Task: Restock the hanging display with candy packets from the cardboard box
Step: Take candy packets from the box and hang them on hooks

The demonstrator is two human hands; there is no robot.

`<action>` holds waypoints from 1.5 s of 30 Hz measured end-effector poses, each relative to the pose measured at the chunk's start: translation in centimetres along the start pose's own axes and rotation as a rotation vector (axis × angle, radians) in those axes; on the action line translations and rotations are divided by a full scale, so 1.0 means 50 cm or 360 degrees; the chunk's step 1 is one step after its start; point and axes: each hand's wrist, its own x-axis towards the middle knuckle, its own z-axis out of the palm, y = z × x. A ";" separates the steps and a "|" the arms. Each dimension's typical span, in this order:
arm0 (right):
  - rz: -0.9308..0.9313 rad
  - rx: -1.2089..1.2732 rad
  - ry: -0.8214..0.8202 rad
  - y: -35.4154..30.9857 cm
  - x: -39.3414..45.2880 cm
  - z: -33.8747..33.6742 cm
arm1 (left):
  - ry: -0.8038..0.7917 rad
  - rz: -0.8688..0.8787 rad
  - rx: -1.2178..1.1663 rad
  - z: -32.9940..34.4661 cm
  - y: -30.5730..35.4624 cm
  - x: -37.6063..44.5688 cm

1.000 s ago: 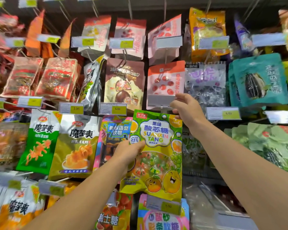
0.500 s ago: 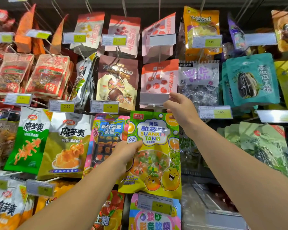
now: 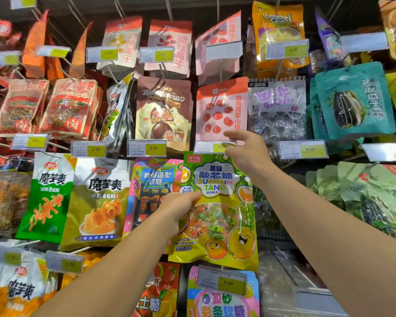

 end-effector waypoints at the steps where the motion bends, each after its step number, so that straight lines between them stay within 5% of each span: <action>1: 0.0016 0.0028 0.0035 -0.003 0.001 0.004 | 0.0018 -0.0006 0.0023 -0.004 0.001 -0.002; 6: -0.0007 0.0182 0.0153 -0.014 0.012 0.008 | 0.0014 -0.0009 0.0048 -0.012 -0.006 0.010; 25: -0.0147 -0.0297 0.0363 0.063 -0.075 0.002 | 0.0127 0.0035 0.0275 0.009 -0.054 0.077; 30: 0.0178 -0.0771 -0.0071 0.171 -0.123 0.010 | 0.0165 0.0060 0.0237 0.019 -0.094 0.080; 36: 0.0589 -0.0666 -0.0260 0.251 -0.154 0.046 | -0.0016 0.0048 0.0088 0.012 -0.126 0.074; 42: 0.0526 -0.0804 -0.0119 0.273 -0.158 0.063 | 0.0199 0.0428 0.0987 -0.001 -0.140 0.050; 45: 0.0515 -0.0877 -0.0078 0.274 -0.159 0.078 | 0.0151 0.0501 0.1039 -0.002 -0.139 0.036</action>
